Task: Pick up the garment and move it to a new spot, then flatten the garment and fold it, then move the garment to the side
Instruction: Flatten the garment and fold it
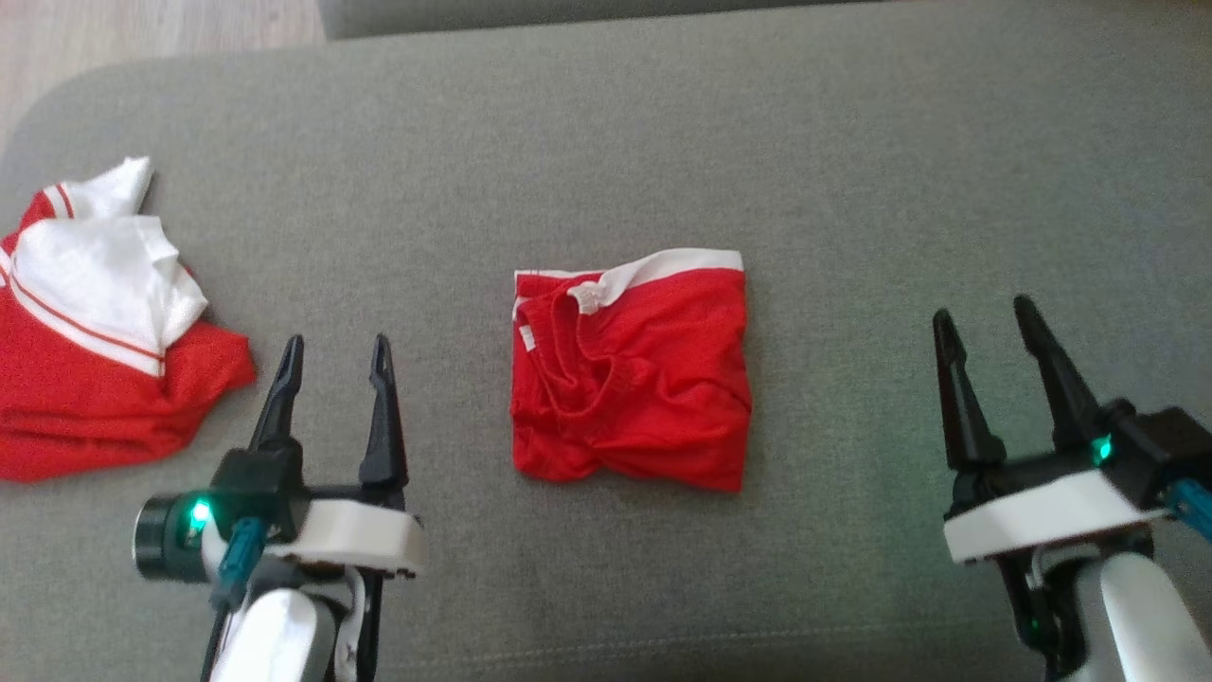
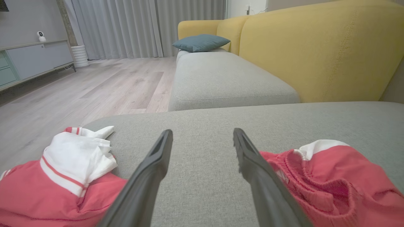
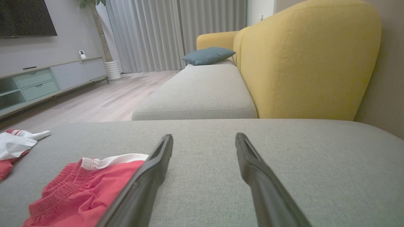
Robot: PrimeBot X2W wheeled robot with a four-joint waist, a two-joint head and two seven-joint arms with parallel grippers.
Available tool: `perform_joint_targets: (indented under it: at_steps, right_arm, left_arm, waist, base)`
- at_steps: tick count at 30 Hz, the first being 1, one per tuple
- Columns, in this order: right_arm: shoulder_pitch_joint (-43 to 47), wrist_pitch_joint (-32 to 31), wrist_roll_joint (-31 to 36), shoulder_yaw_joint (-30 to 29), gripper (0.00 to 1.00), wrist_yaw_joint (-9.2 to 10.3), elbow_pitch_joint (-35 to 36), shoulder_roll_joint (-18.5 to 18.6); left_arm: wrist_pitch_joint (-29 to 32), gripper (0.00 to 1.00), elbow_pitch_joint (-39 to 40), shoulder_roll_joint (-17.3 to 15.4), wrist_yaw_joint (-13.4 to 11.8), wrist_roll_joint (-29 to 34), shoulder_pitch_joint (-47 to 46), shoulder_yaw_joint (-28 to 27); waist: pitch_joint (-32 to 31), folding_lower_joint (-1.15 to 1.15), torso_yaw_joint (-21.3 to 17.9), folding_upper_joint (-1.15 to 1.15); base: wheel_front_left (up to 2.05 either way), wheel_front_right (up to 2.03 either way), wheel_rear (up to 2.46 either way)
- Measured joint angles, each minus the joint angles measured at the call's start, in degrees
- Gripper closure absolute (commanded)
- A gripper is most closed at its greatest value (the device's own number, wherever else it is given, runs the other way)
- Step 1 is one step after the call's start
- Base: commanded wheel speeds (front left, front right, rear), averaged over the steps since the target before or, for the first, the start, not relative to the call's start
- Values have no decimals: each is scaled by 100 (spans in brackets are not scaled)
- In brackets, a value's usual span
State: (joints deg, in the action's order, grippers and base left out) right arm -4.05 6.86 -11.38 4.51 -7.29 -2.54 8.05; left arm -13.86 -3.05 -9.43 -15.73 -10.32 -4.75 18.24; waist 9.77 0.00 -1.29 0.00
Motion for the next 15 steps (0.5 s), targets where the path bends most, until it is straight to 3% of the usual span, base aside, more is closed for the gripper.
perform_joint_targets:
  at_steps: [15]
  right_arm:
    - [976, -598, 137, -185, 0, 0, 678, -311]
  left_arm:
    - [226, 0, 3, -268, -151, -1, 728, -26]
  waist:
    - [-695, 0, -67, 0]
  base:
    - [0, 0, 0]
